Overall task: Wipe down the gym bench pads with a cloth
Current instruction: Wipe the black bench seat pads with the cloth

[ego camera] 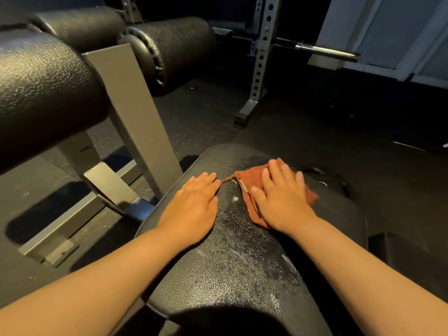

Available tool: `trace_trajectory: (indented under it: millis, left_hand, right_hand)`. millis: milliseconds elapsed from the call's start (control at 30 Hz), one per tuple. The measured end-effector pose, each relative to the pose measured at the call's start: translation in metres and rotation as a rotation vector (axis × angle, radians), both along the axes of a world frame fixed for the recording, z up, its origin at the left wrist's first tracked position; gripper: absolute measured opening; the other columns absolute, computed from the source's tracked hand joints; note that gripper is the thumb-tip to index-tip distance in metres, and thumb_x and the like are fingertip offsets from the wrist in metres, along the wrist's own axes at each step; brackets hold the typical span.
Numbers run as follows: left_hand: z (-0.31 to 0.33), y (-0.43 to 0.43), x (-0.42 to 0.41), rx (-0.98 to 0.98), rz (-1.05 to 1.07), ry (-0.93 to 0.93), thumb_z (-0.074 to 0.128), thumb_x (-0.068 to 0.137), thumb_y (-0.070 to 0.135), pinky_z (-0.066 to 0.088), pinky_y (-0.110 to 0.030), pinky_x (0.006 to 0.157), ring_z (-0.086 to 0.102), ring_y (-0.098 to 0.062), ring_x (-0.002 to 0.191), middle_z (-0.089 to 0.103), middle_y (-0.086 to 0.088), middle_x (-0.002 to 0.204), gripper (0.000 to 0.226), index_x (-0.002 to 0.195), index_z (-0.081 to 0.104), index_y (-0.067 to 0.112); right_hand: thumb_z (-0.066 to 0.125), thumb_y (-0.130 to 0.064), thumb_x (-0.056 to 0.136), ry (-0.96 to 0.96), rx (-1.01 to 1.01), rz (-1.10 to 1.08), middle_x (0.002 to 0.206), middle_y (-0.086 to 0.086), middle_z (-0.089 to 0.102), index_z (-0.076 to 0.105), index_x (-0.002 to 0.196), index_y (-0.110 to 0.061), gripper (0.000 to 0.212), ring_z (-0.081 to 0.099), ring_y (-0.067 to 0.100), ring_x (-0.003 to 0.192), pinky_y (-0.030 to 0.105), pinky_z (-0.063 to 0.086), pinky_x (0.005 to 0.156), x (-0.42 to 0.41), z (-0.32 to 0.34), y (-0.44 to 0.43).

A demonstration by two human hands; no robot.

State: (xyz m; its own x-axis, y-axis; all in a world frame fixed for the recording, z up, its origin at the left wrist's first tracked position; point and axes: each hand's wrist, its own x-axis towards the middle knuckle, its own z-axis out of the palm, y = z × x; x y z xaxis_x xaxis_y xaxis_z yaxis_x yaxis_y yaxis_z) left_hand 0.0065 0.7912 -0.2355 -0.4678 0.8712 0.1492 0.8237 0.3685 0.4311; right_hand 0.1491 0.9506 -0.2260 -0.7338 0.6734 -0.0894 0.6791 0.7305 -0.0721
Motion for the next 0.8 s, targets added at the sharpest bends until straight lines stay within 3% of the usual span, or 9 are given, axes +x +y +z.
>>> trace_trajectory:
  millis: [133, 233, 300, 400, 500, 633, 700, 800]
  left_hand:
    - [-0.002, -0.001, -0.003, 0.011, 0.003, -0.005, 0.037, 0.106, 0.025, -0.002, -0.020, 0.120, 0.012, -0.007, 0.151, 0.025, 0.007, 0.163, 0.049, 0.155, 0.032, 0.023]
    - [-0.004, 0.000, -0.004, -0.003, 0.010, 0.000, 0.038, 0.105, 0.023, -0.006, -0.017, 0.117, 0.009, -0.007, 0.152, 0.021, 0.008, 0.164, 0.049, 0.155, 0.032, 0.024]
    - [-0.004, 0.001, -0.003, -0.007, 0.006, 0.016, 0.037, 0.106, 0.023, -0.008, -0.018, 0.117, 0.008, -0.008, 0.152, 0.020, 0.008, 0.164, 0.050, 0.155, 0.031, 0.024]
    - [-0.003, 0.001, -0.002, -0.009, 0.001, 0.022, 0.036, 0.106, 0.026, -0.007, -0.019, 0.118, 0.009, -0.007, 0.152, 0.020, 0.009, 0.164, 0.049, 0.155, 0.031, 0.025]
    - [-0.003, 0.000, -0.003, -0.002, 0.004, 0.007, 0.036, 0.106, 0.024, -0.007, -0.016, 0.116, 0.010, -0.005, 0.151, 0.022, 0.010, 0.164, 0.050, 0.155, 0.031, 0.026]
    - [-0.006, 0.001, -0.004, 0.009, 0.005, 0.008, 0.034, 0.107, 0.024, -0.006, -0.016, 0.117, 0.010, -0.005, 0.151, 0.022, 0.010, 0.163, 0.048, 0.155, 0.031, 0.025]
    - [-0.007, 0.001, -0.004, 0.007, 0.005, 0.022, 0.033, 0.107, 0.023, -0.006, -0.017, 0.118, 0.010, -0.006, 0.152, 0.021, 0.010, 0.164, 0.049, 0.155, 0.030, 0.025]
    - [-0.007, 0.001, -0.004, 0.009, -0.005, 0.035, 0.032, 0.107, 0.024, -0.004, -0.019, 0.120, 0.011, -0.008, 0.152, 0.022, 0.009, 0.164, 0.049, 0.155, 0.030, 0.025]
  right_hand:
    - [-0.002, -0.062, 0.090, 0.088, -0.092, 0.334, 0.167, -0.003, -0.003, 0.008, 0.160, -0.028, 0.078, -0.007, 0.026, 0.155, 0.040, -0.005, 0.125, -0.007, -0.004, -0.045]
    - [0.004, -0.075, 0.089, 0.092, -0.187, 0.493, 0.166, -0.016, -0.003, 0.008, 0.158, -0.039, 0.078, -0.009, 0.011, 0.153, 0.034, -0.004, 0.124, 0.031, -0.004, -0.038]
    - [0.002, -0.075, 0.090, 0.046, -0.123, 0.392, 0.165, -0.022, -0.006, 0.004, 0.157, -0.044, 0.074, -0.009, 0.009, 0.153, 0.038, -0.002, 0.124, 0.038, -0.006, -0.011]
    - [0.016, -0.054, 0.103, 0.027, -0.042, 0.107, 0.169, -0.007, 0.001, 0.007, 0.160, -0.030, 0.063, -0.001, 0.027, 0.155, 0.047, 0.004, 0.124, 0.009, -0.003, 0.002]
    - [0.009, -0.044, 0.105, 0.018, -0.043, 0.214, 0.168, 0.001, -0.004, 0.005, 0.161, -0.020, 0.061, -0.007, 0.031, 0.154, 0.046, 0.000, 0.125, -0.018, 0.001, -0.034]
    - [0.001, -0.071, 0.088, 0.072, -0.156, 0.453, 0.166, -0.016, -0.004, 0.003, 0.158, -0.039, 0.077, -0.008, 0.011, 0.154, 0.037, -0.003, 0.125, 0.012, 0.000, -0.033]
    - [0.007, -0.070, 0.094, 0.028, -0.145, 0.361, 0.164, -0.023, -0.008, -0.001, 0.157, -0.045, 0.068, -0.010, 0.009, 0.153, 0.041, -0.006, 0.124, 0.011, -0.001, -0.009]
    - [0.018, -0.052, 0.105, 0.029, -0.094, 0.165, 0.168, -0.011, -0.007, -0.001, 0.159, -0.036, 0.059, -0.009, 0.021, 0.155, 0.047, -0.007, 0.123, -0.018, -0.004, -0.008]
